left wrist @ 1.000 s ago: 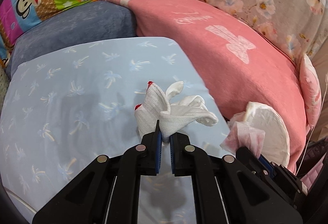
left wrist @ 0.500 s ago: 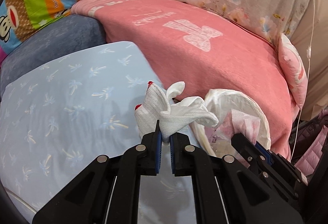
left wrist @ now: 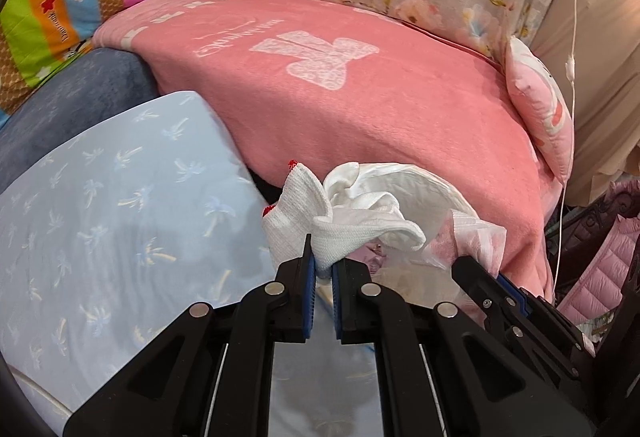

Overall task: Collect trash
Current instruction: 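Carry the white sock and pink packet over the bin, then open both tools to drop sock and packet into the bin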

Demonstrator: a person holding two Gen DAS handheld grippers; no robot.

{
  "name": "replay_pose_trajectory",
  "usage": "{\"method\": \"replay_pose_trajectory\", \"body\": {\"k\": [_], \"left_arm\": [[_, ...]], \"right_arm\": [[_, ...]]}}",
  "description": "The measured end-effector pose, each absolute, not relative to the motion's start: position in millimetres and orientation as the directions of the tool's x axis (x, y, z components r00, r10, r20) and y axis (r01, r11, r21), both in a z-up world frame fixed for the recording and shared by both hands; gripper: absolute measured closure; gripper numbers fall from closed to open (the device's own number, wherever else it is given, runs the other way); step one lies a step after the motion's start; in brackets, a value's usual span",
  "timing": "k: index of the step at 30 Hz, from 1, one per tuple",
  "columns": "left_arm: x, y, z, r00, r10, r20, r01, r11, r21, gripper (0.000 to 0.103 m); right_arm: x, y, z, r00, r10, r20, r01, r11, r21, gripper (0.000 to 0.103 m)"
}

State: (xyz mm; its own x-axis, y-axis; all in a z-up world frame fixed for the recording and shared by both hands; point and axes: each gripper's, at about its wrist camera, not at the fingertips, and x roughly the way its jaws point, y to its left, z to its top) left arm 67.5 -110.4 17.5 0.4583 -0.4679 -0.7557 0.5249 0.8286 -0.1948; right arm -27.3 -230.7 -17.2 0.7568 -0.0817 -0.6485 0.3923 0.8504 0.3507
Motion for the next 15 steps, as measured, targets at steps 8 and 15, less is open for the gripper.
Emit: {"method": "replay_pose_trajectory", "body": {"k": [8,15], "left_arm": [[61.6,-140.5,17.9,0.425,-0.508,-0.749,0.572,0.792,-0.212,0.094],[63.6,-143.3,16.5,0.457,-0.482,-0.748,0.55,0.814,-0.188,0.064]], "right_arm": [[-39.6,-258.8,-19.7,0.754,-0.117,-0.647,0.438,0.824,0.361,0.093],[-42.5,-271.4,-18.2,0.757,-0.132,-0.64,0.452,0.813,0.367,0.093]]}}
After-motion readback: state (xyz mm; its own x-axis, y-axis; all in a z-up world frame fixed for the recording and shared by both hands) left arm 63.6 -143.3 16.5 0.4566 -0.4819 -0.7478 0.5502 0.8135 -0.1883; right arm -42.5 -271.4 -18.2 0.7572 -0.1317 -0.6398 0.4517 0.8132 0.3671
